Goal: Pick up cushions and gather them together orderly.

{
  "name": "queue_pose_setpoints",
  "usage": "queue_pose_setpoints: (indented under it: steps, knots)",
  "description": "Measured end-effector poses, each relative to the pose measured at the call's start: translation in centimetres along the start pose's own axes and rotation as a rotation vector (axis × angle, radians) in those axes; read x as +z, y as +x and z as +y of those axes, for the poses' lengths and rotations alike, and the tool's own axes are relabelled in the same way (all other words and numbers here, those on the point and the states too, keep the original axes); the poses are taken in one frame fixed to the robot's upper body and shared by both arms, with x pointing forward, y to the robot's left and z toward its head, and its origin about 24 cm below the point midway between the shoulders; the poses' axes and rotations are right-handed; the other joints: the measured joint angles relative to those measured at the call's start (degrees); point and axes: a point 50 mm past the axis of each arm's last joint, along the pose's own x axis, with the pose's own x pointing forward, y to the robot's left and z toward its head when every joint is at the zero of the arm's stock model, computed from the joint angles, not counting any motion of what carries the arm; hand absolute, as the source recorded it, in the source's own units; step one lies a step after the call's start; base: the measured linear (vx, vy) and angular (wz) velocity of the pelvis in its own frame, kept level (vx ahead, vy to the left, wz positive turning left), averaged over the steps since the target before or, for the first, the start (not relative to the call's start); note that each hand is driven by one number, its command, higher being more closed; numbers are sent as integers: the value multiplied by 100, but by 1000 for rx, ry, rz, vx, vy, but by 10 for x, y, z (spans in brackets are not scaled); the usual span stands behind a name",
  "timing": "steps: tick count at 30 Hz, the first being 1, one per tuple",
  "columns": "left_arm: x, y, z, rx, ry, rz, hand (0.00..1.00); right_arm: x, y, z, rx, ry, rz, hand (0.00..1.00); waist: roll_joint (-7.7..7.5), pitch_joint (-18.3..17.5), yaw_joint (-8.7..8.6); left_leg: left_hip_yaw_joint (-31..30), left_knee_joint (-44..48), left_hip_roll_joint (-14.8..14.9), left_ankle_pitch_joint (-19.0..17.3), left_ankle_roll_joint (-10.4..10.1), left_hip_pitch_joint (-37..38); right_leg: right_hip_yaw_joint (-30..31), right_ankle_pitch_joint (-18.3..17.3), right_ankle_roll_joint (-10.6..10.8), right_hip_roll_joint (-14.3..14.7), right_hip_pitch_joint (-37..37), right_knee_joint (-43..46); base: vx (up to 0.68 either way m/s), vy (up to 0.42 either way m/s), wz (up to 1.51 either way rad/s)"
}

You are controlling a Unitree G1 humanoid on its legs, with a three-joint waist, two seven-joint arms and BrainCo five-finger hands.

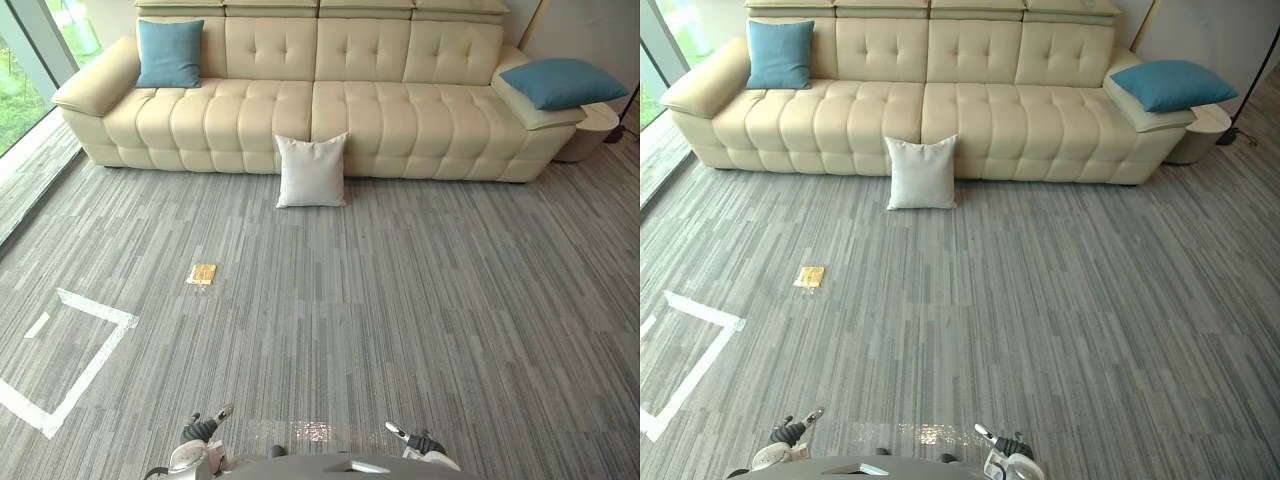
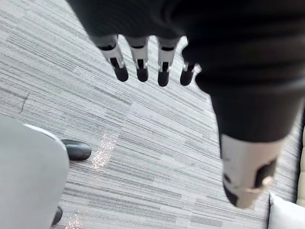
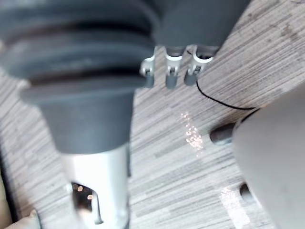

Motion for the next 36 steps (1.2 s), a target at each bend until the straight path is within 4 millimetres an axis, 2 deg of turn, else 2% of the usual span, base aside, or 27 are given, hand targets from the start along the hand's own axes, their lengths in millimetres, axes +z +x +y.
queue_pose_setpoints:
  steps: [7,11,13,14,16,17,18,19,20,22,24,26,27,28,29,30,31,32,33,34,35,36]
  knots:
    - [1,1,-1,-2,4,0,0,1,0,0,-1,15,-1,0,2,23,-1,-2,2,13,-9,-13,-112,-14,-30,-30,13,-105,2,-14,-25,1]
    - [6,2,0,6,-18,-8,0,2,0,1,1,55,-2,0,-46,82,-16,203,257,105,-232,-142,-265,-102,-248,-70,-18,-296,358,16,-32,11]
    - [17,3,0,7,-34,-37,0,7,0,4,10,87,-26,0,-86,294,-43,988,1723,521,-840,-303,-763,-257,-567,-88,-80,-331,805,44,-76,43]
    - [18,3,0,9,-50,-43,0,7,-1,5,13,82,-32,0,-89,298,-25,1152,2454,662,-966,-280,-1071,-276,-799,-81,-99,-435,1044,35,-61,24]
    - [22,3,2,14,-80,-54,0,7,-1,5,16,81,-34,0,-96,328,0,1229,3420,844,-1008,-302,-1454,-291,-1014,-119,-139,-444,1264,60,4,8]
    - [25,3,0,11,-103,-68,0,9,-1,5,19,73,-42,0,-41,360,6,1225,4105,997,-974,-346,-1702,-266,-1122,-141,-132,-384,1329,122,25,-3]
    - [24,2,0,10,-110,-69,0,11,-1,5,21,74,-47,0,-34,383,5,1226,4470,1085,-887,-455,-1847,-250,-1146,-151,-138,-320,1314,130,40,-7]
    - [27,2,0,10,-118,-79,0,15,0,8,28,80,-58,0,-35,413,3,1238,4862,1165,-773,-444,-2059,-221,-1168,-174,-156,-254,1291,119,59,-12]
    - [33,3,0,8,-122,-100,0,16,0,8,28,78,-63,0,-60,427,22,1262,5036,1263,-1091,-391,-2333,-146,-1217,-188,-197,-213,1274,170,85,-16]
    - [33,2,-2,-4,-135,-100,0,20,0,8,27,96,-76,0,-13,450,23,1331,4330,1284,-1230,-335,-2452,-21,-1277,-154,-336,-46,1170,266,145,-29]
    - [36,2,-4,-12,-132,-112,0,25,0,11,35,108,-90,0,-16,450,58,1381,3330,1199,-1003,-375,-2612,95,-1375,-18,-576,56,1094,293,211,-35]
    - [36,1,-8,-24,-134,-114,0,34,1,19,52,84,-115,0,98,431,102,1267,1950,1224,-337,-502,-2829,330,-1539,226,-733,179,896,366,356,-53]
    - [36,1,-8,-25,-140,-116,0,36,1,23,62,77,-119,0,87,423,146,1246,2048,1225,257,-412,-2895,459,-1646,231,-837,228,824,344,357,-57]
    - [35,1,-8,-26,-138,-115,0,38,1,25,65,78,-122,0,38,389,166,1238,2186,1138,354,-259,-2921,559,-1702,132,-928,239,761,396,326,-49]
    - [39,1,-5,-21,-128,-132,0,36,1,31,78,81,-110,0,-54,346,150,1287,2505,1063,0,-155,-3076,712,-1662,-68,-1002,219,773,532,327,-16]
    - [43,2,-6,-26,-103,-142,0,38,2,39,98,79,-106,0,-81,339,39,1204,2898,1006,-343,15,-3299,927,-1426,-50,-951,102,1034,761,421,4]
    - [44,3,-1,-20,-96,-146,0,32,1,41,100,76,-80,0,-265,273,-1,1228,3174,836,-625,154,-3300,989,-1282,156,-1167,35,1273,559,291,25]
    - [43,4,1,-16,-89,-145,0,27,2,39,95,76,-63,0,-340,205,-17,1269,3334,774,-759,199,-3285,1027,-1226,237,-1250,55,1398,699,350,9]
    - [43,4,3,-13,-85,-142,0,24,2,36,89,87,-47,0,-395,178,3,1331,3615,744,-1071,260,-3173,1149,-1107,421,-1327,6,1809,588,257,-18]
    - [40,5,4,-11,-77,-128,0,23,3,35,95,83,-44,0,-405,178,8,1394,3679,723,-1289,292,-2913,1266,-877,707,-1361,-186,2513,688,300,-34]
    - [37,5,4,-12,-64,-119,0,23,3,35,99,81,-45,0,-401,182,0,1412,3623,706,-1366,312,-2743,1322,-683,848,-1371,-383,3029,478,190,-36]
    - [34,5,6,-12,-32,-104,0,22,2,37,103,80,-44,0,-409,188,-72,1427,3402,646,-1433,341,-2365,1403,-360,1120,-1362,-834,4225,424,117,-26]
